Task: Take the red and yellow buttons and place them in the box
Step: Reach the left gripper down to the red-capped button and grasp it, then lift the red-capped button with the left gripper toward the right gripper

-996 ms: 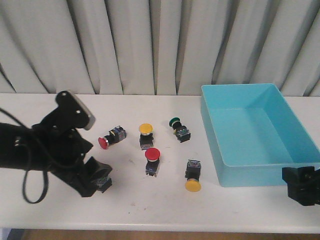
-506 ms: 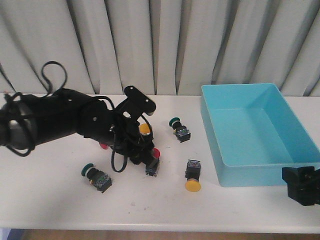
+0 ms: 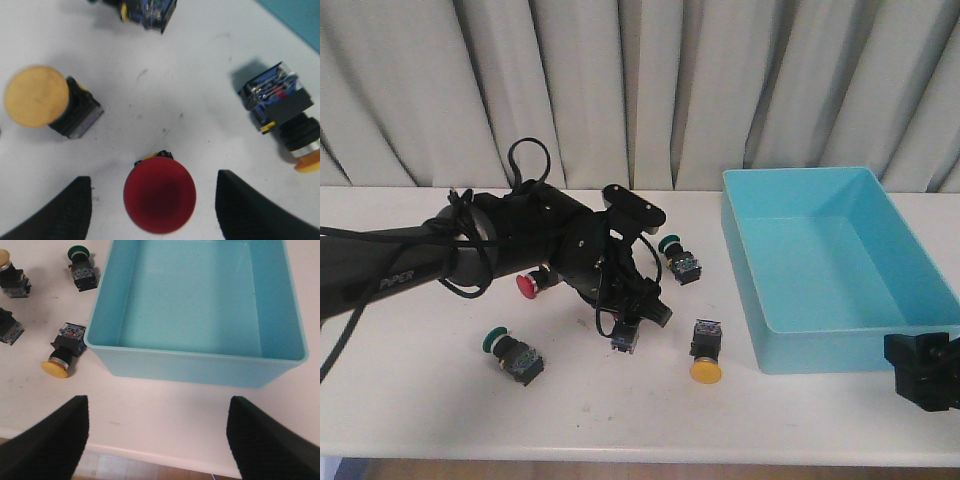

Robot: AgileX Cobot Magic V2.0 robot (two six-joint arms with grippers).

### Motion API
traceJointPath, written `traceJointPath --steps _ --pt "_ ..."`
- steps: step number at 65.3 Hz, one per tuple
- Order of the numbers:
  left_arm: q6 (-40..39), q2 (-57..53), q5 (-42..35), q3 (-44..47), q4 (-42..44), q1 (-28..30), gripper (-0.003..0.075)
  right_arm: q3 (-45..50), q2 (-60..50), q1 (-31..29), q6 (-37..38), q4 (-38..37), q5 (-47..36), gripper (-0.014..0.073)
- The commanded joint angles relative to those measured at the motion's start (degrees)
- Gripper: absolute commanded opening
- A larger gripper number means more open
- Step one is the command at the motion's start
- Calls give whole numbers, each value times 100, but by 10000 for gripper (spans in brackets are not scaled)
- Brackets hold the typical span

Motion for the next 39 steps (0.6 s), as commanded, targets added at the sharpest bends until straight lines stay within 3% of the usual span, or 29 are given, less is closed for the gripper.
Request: traceJointPath --steps 1,24,39 --pt "-168 -164 -279 -174 -32 -19 506 -189 13 -32 -48 6 -367 544" --pt "-421 146 -852 -156 -121 -19 489 -189 13 -32 -48 6 -367 544" --pt "-416 146 -794 -156 -120 -19 330 -189 13 -32 -48 6 -367 544"
